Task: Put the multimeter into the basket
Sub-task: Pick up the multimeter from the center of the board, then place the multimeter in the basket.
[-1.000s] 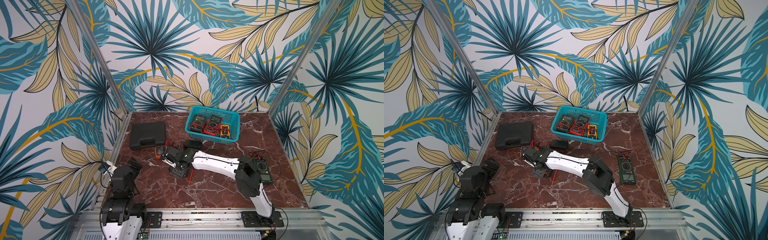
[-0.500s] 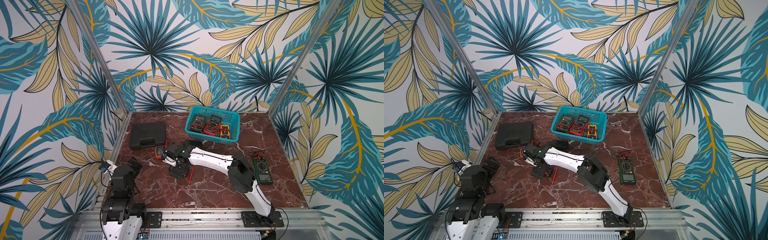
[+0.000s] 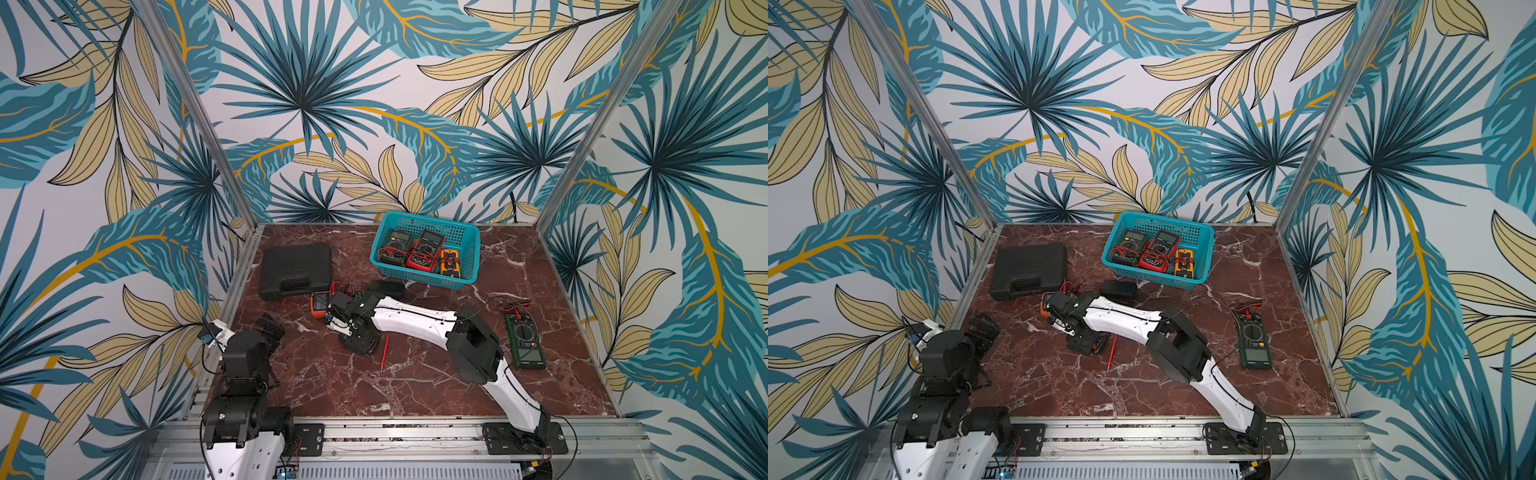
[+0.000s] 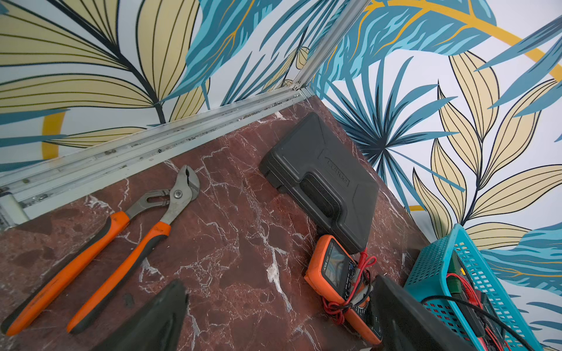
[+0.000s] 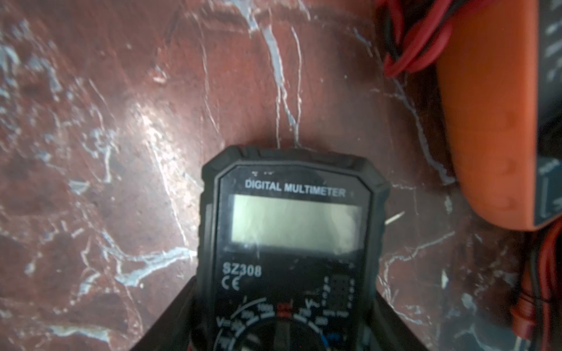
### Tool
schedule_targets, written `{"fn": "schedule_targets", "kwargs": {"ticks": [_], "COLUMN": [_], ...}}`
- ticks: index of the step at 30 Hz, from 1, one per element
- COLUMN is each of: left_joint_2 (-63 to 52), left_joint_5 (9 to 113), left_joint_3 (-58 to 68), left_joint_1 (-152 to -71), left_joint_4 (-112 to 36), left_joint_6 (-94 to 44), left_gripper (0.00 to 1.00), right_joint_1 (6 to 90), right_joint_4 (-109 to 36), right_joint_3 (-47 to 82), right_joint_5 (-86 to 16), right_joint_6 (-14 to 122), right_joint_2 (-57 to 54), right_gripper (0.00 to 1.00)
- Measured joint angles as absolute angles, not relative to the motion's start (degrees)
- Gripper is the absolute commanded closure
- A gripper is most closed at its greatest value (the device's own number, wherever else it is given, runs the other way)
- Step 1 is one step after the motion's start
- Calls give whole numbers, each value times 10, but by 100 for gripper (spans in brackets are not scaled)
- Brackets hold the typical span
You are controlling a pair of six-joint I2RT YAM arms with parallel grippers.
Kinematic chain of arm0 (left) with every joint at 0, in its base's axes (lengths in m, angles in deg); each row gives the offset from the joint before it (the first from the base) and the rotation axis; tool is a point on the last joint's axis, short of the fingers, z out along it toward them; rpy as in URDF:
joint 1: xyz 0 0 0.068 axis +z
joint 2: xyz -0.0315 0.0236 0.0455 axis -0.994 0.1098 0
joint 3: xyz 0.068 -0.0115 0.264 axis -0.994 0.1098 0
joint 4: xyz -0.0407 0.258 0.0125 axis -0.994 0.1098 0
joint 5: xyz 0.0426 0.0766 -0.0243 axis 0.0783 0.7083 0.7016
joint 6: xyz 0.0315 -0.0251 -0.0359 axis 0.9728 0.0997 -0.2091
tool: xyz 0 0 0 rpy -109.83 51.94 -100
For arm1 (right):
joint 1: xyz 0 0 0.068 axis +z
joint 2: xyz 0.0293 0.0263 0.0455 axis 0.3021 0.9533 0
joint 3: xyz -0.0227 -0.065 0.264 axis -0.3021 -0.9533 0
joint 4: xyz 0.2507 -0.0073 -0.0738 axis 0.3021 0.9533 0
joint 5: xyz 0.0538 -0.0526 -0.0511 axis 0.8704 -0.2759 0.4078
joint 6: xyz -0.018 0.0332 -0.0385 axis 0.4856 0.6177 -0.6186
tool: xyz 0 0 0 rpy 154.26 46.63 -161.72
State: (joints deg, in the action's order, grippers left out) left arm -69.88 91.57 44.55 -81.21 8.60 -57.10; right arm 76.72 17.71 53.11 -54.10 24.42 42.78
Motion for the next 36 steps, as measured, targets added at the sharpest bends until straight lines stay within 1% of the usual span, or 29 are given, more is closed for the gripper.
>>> {"fn": "schedule_targets", "kwargs": {"ticks": [3, 7, 12, 16, 21, 25, 31, 36], "left_joint_2": [-699, -699, -698, -690, -676, -668, -663, -662], "left_joint_5": [916, 915, 904, 889, 866, 852, 840, 838], "left_joint_3": [445, 445, 445, 445, 445, 445, 445, 445], "left_joint_1": [-812, -812, -812, -812, -812, -812, -812, -812], "left_joint_4": [86, 86, 85, 76, 58, 49, 38, 38], "left_joint_6": [-571, -571, -566, -563, -558, -556, -553, -547], "left_gripper": [0, 0, 0, 0, 0, 0, 0, 0], "right_joint_1": [763, 742, 685, 628, 541, 478, 417, 381], "right_joint_4": [185, 198, 206, 210, 215, 216, 213, 207], "right_joint_3": [522, 517, 523, 547, 601, 650, 675, 669], "right_joint_5": [-555, -566, -576, -576, -553, -529, -477, -447], "right_joint_6": [226, 197, 151, 113, 84, 72, 57, 46], "right_joint_2": [397, 311, 184, 130, 143, 191, 267, 299], "right_gripper": [72, 75, 76, 76, 76, 77, 79, 80]}}
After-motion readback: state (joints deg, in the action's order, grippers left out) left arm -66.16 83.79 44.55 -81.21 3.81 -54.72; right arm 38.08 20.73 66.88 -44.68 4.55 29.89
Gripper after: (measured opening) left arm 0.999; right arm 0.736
